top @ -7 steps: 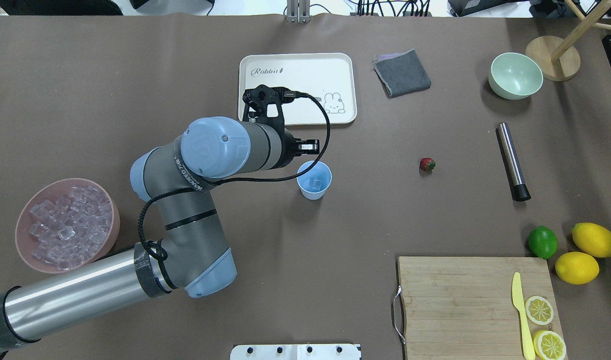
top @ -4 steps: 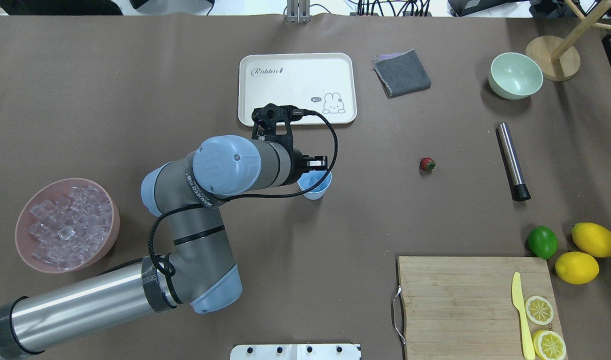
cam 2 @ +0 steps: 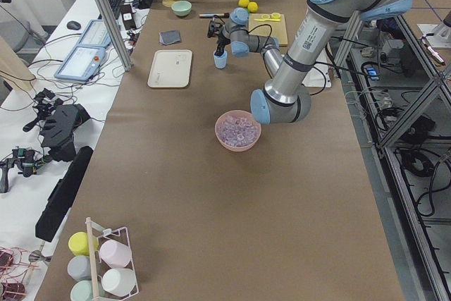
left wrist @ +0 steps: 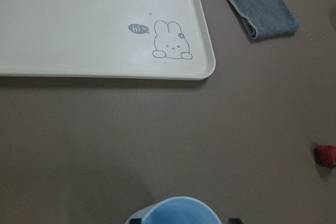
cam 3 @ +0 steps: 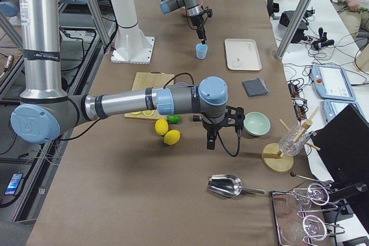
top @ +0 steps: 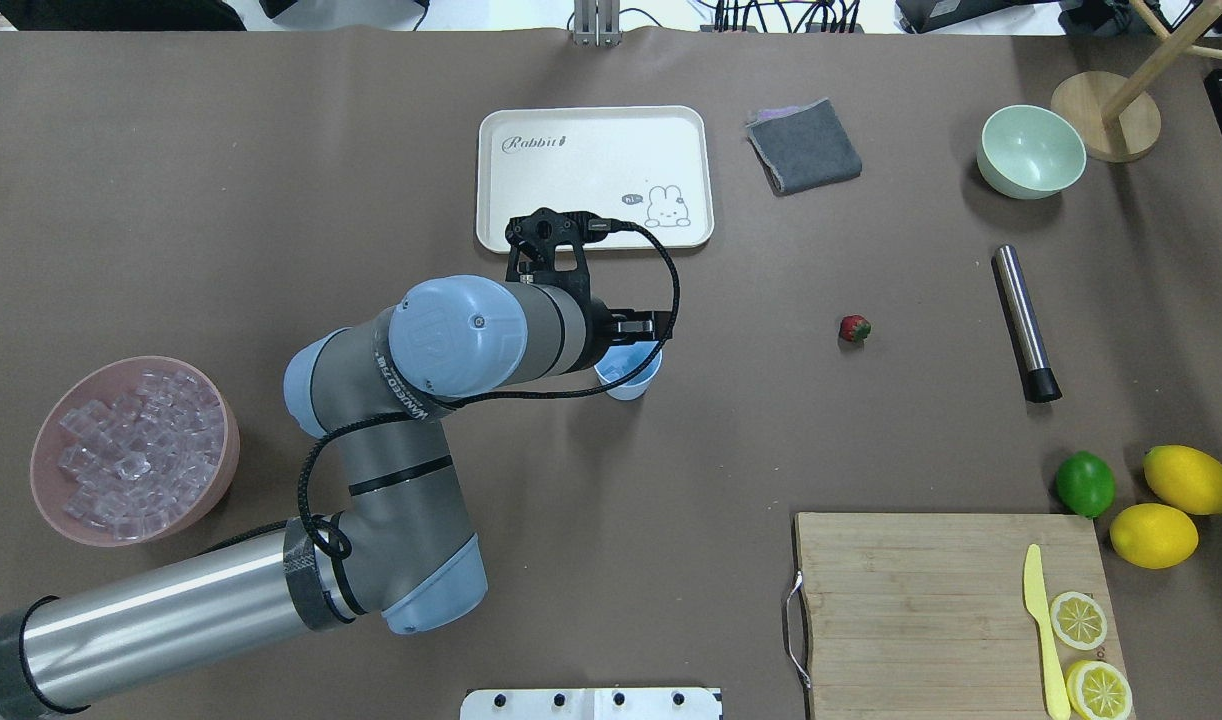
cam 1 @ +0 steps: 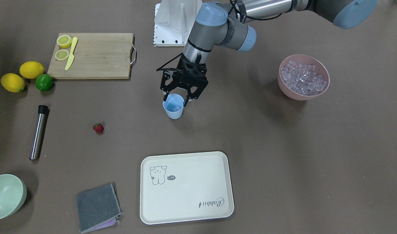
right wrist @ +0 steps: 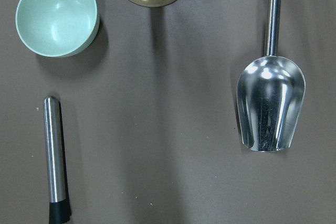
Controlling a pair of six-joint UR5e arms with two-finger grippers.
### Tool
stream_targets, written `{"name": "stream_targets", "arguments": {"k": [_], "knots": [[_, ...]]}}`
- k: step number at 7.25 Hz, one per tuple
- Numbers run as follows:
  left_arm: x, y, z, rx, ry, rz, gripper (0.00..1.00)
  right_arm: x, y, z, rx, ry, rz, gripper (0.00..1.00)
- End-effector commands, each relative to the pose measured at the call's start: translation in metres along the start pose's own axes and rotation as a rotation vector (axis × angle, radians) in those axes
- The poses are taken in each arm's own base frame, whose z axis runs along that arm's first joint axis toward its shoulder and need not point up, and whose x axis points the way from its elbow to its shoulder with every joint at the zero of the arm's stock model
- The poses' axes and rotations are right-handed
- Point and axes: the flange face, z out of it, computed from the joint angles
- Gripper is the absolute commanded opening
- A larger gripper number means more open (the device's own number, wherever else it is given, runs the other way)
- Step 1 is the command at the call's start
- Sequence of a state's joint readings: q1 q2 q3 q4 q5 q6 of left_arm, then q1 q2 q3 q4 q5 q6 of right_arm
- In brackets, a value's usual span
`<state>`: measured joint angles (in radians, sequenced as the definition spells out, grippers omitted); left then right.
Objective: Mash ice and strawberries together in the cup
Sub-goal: 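Move the left gripper back over the ice bowl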
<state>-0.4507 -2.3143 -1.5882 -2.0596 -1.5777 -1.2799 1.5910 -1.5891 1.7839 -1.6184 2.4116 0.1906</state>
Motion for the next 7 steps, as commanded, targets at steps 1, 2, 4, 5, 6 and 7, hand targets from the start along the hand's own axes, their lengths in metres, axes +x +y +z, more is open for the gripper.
{"name": "stream_targets", "arguments": {"k": [1,2,4,5,6,7], "knots": [[0.002,-0.033,-0.066,-0.036,-0.099,0.072,0.97,-0.003,-0.002,-0.002,0.004,-0.001,-0.004,1.0],[-0.031,-0.044,-0.102,-0.059,-0.145,0.173,0.97,-0.004,-0.004,-0.002,0.006,-0.001,-0.003,1.0],[-0.129,-0.064,-0.153,-0.118,-0.178,0.301,0.97,-0.004,-0.006,-0.002,0.006,0.0,0.0,1.0],[-0.172,-0.064,-0.175,-0.134,-0.209,0.326,0.97,-0.004,-0.006,-0.003,0.007,0.0,-0.001,1.0],[-0.205,-0.047,-0.196,-0.157,-0.233,0.369,0.97,-0.003,-0.006,-0.002,0.005,0.002,0.002,1.0],[-0.235,-0.028,-0.22,-0.179,-0.264,0.358,0.97,0.0,-0.006,0.0,0.001,0.006,0.007,1.0]]}}
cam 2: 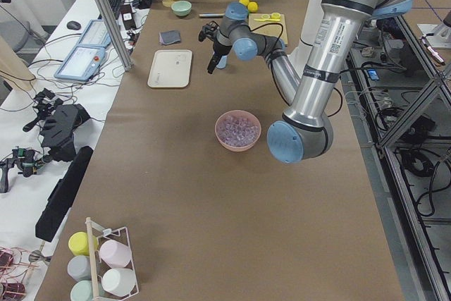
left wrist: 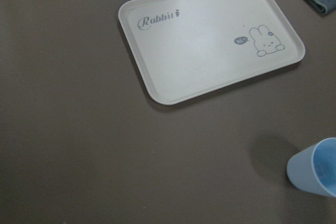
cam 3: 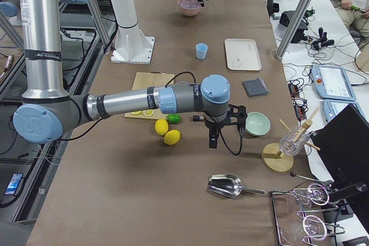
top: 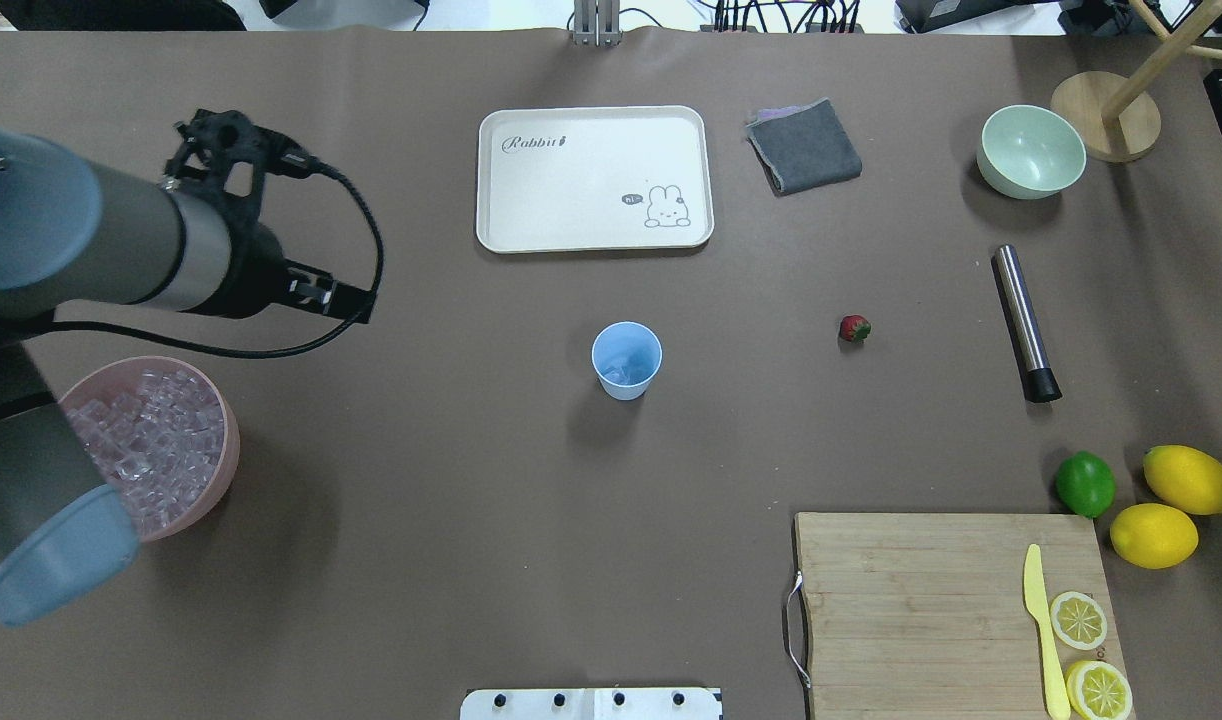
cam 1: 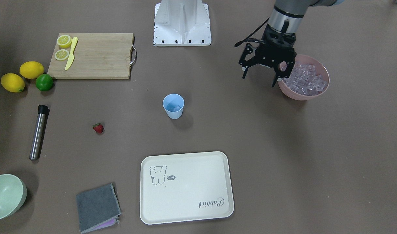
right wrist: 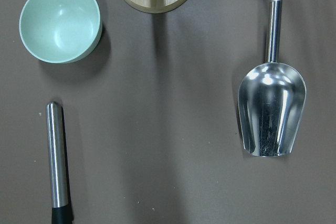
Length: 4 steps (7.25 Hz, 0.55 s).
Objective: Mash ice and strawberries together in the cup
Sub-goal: 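Move the left gripper back over the ice bowl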
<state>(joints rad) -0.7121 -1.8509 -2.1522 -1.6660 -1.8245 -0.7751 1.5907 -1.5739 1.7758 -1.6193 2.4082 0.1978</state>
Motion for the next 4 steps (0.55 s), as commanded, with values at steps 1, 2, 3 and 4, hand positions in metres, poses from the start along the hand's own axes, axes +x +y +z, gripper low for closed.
{"name": "stream_targets", "arguments": {"k": [1,2,3,4], "knots": [[-0.057,0.063,-0.029,-0.059,-0.057,0.003,0.97,0.004,0.0,0.003,-0.006,0.004,0.009,1.0],[-0.07,0.075,-0.026,-0.085,-0.083,-0.003,0.97,0.005,0.0,0.004,-0.009,0.003,0.012,1.0],[-0.082,0.085,-0.022,-0.11,-0.106,0.003,0.97,0.005,0.0,0.004,-0.009,0.003,0.012,1.0],[-0.095,0.096,-0.015,-0.144,-0.129,0.048,0.97,0.004,0.0,0.004,-0.008,0.003,0.017,1.0]]}}
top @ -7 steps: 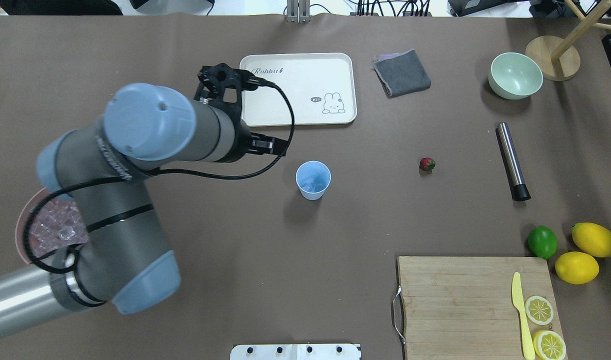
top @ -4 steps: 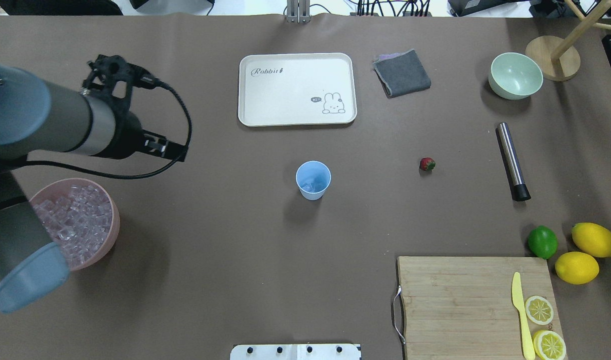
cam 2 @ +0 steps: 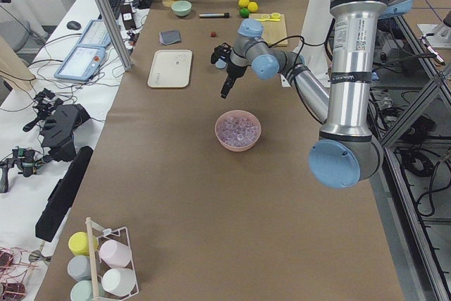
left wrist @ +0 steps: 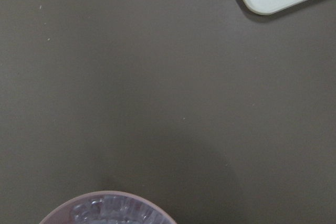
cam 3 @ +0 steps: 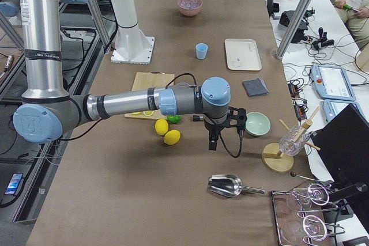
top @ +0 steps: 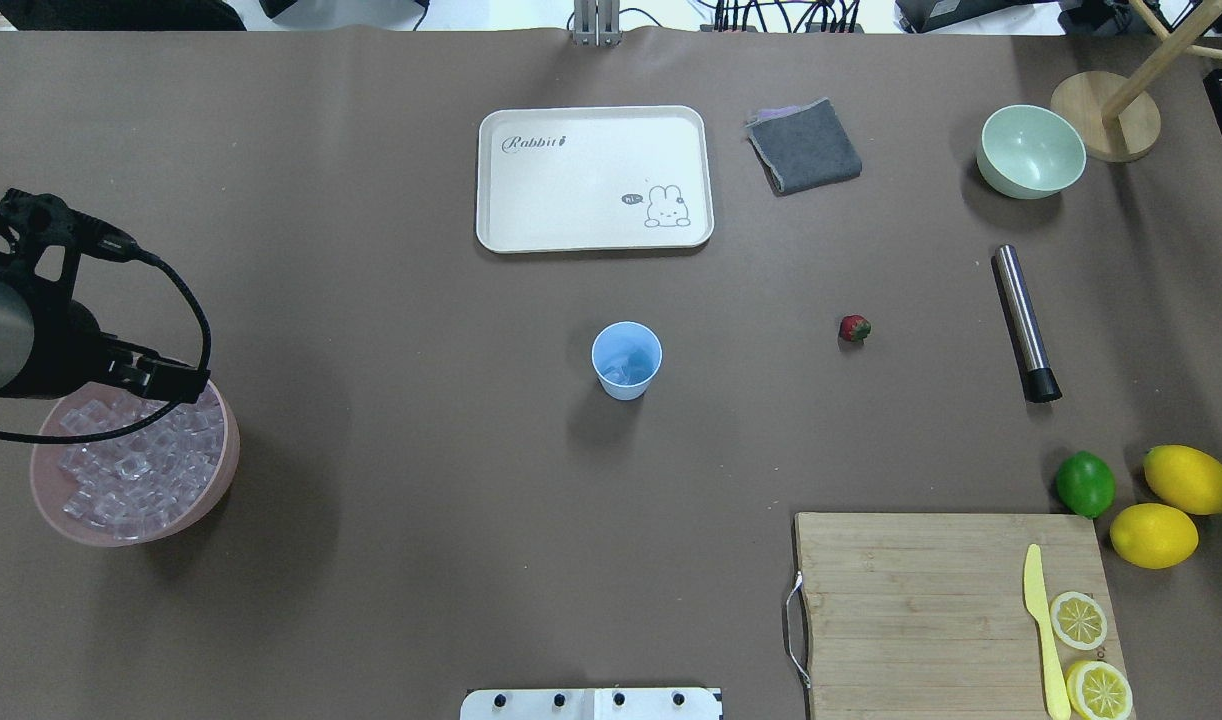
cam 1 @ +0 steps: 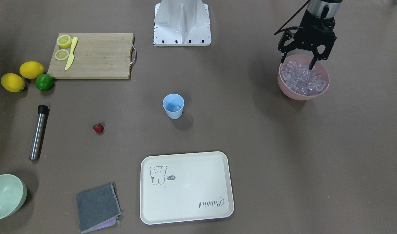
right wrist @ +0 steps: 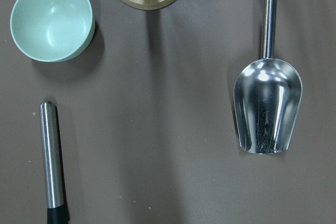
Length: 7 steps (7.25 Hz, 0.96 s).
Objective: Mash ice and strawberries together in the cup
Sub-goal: 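Move the left gripper back over the ice bowl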
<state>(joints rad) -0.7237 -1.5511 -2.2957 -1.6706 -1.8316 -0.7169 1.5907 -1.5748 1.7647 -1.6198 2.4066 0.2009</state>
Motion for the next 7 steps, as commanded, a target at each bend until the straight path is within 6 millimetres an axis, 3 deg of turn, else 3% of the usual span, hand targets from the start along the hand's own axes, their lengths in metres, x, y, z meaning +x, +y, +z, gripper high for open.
{"name": "stream_targets", "arguments": {"k": [1,3,4,7], "knots": [[-0.025,0.02,0.027,-0.064,-0.048,0.032,0.97,-0.001,-0.001,0.001,-0.001,0.0,0.006,1.0],[-0.048,0.033,0.082,-0.076,-0.047,0.039,0.97,-0.004,-0.003,0.0,0.002,0.0,0.0,1.0],[-0.056,0.044,0.095,-0.071,-0.033,0.051,0.94,-0.005,-0.004,0.0,0.002,0.0,-0.002,1.0],[-0.049,0.061,0.103,-0.107,-0.024,0.078,0.92,-0.008,-0.006,-0.002,0.008,0.002,-0.009,1.0]]}}
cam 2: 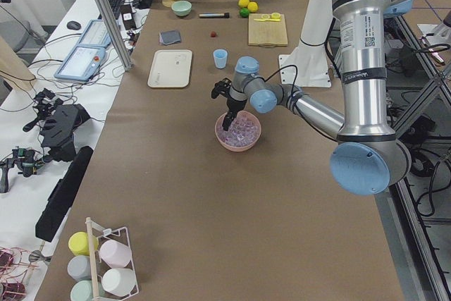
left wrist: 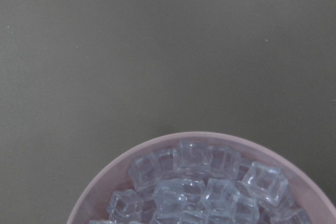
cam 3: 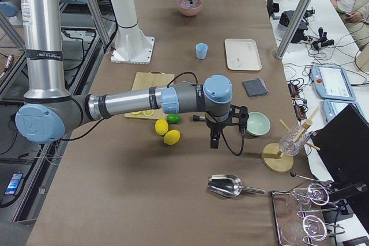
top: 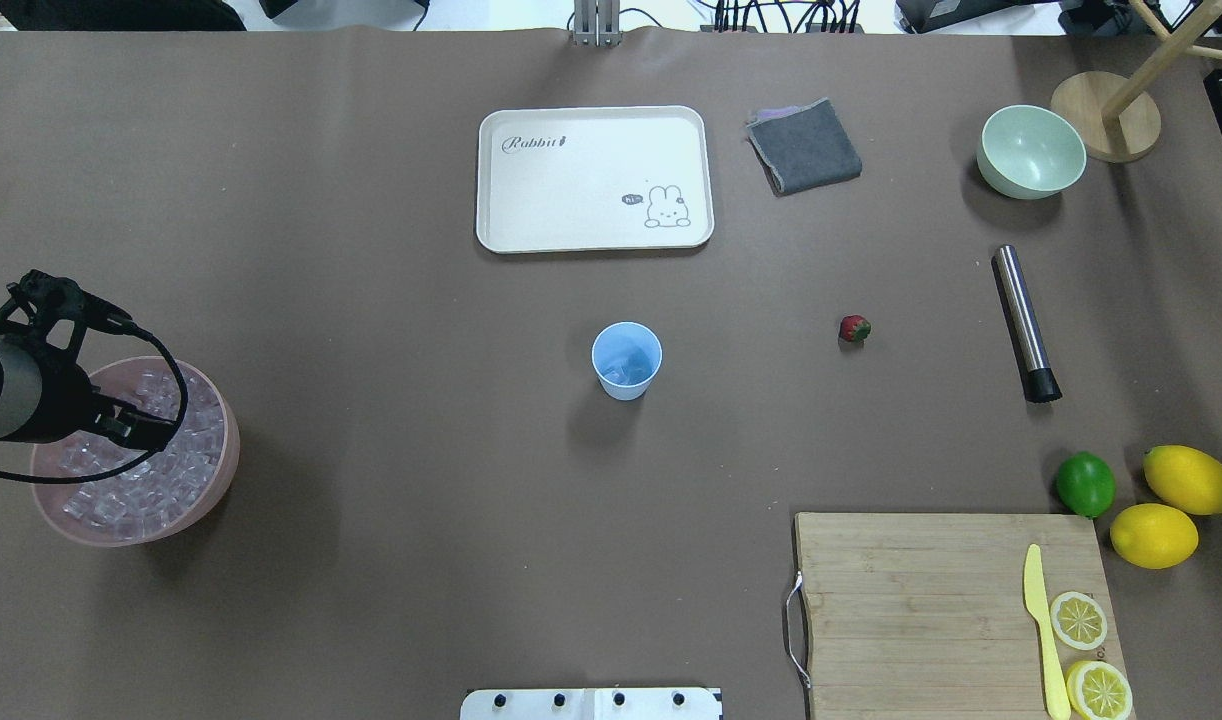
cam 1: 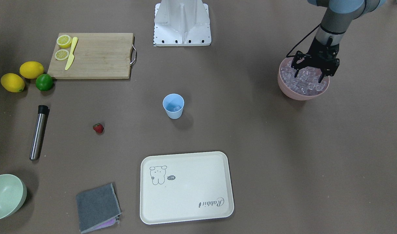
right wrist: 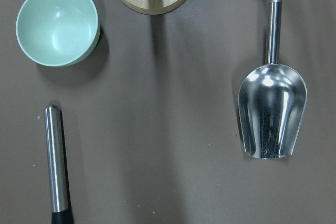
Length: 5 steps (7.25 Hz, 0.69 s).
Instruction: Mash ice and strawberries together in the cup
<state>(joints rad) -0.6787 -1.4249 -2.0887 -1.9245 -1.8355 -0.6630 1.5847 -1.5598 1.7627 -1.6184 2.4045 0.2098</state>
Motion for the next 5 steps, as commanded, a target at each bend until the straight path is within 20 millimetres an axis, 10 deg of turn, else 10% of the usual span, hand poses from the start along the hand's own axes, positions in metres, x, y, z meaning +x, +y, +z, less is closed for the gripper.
{"name": "stream_targets", "arguments": {"k": [1,5], "knots": [[0.007,0.017,0.011,-0.037,0.005,0.027,0.89,-0.001,-0.001,-0.001,0.003,0.005,-0.003,1.0],[0.008,0.03,0.018,-0.063,0.006,0.093,0.74,-0.001,-0.001,-0.001,0.003,0.005,-0.003,1.0]]}}
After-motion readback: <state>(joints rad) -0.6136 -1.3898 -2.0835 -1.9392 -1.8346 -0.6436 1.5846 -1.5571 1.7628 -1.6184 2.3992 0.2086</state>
